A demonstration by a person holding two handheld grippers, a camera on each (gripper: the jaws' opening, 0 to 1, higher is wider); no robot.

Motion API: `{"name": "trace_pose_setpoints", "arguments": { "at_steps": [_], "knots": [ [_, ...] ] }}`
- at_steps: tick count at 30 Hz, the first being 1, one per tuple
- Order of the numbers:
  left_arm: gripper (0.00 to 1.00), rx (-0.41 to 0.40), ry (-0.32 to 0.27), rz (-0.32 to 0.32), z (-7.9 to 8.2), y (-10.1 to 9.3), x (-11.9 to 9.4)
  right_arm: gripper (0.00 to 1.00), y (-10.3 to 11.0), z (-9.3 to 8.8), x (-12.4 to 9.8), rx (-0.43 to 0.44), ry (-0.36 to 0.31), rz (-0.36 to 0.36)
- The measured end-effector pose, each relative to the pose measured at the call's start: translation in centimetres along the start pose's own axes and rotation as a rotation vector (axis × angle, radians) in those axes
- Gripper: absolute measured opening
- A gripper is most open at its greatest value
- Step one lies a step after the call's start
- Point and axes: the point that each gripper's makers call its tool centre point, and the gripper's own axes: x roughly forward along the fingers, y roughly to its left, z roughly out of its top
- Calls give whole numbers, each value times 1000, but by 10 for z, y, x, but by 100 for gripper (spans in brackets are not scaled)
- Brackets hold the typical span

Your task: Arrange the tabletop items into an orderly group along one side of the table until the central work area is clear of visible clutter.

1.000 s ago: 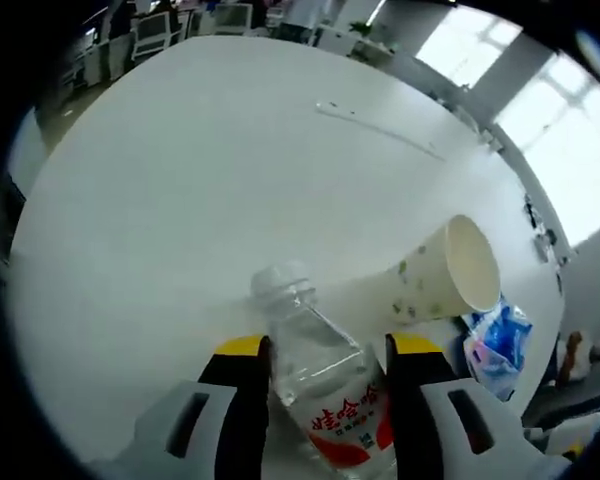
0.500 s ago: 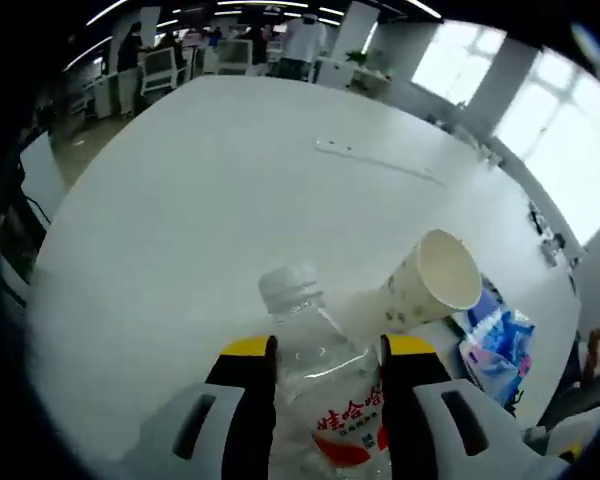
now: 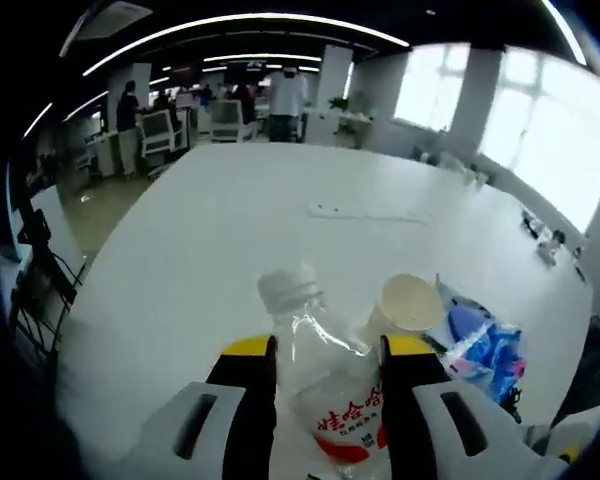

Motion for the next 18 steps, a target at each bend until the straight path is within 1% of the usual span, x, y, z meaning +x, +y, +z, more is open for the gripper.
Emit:
{"name": "trace_pose_setpoints", "arguments": {
  "at_steps": [4, 5, 6, 7, 8, 9, 10, 11, 14, 15, 18],
  "knots": [
    [36, 64, -68, 15, 20, -5, -12, 40, -4, 19, -1, -4, -53, -22],
    [36, 92, -91, 16, 27, -1, -10, 40, -5, 23, -2, 0, -61, -26],
    [36, 107, -106, 15, 30, -2, -11, 40, -6, 27, -2, 4, -69, -31],
    [36, 119, -120, 12, 37, -6, -11, 40, -8, 30, -2, 8, -75, -34],
    [36, 129, -131, 12, 39, -6, -12, 40, -9, 33, -2, 15, -81, -39],
    [36, 155, -150, 2, 43, -8, -11, 40, -11, 36, -3, 21, -86, -43],
    [36, 179, -156, -1, 44, -10, -13, 40, -13, 38, -3, 26, -88, -45],
    [36, 186, -156, -3, 45, -13, -16, 39, -15, 41, -3, 37, -95, -46],
    [36, 248, -193, -27, 57, -22, -21, 39, -19, 48, -4, 43, -110, -54],
    [36, 257, -204, -29, 60, -23, -23, 39, -20, 53, -5, 59, -129, -57],
    [36, 272, -223, -37, 66, -22, -27, 39, -21, 58, -7, 56, -149, -51]
  ]
}}
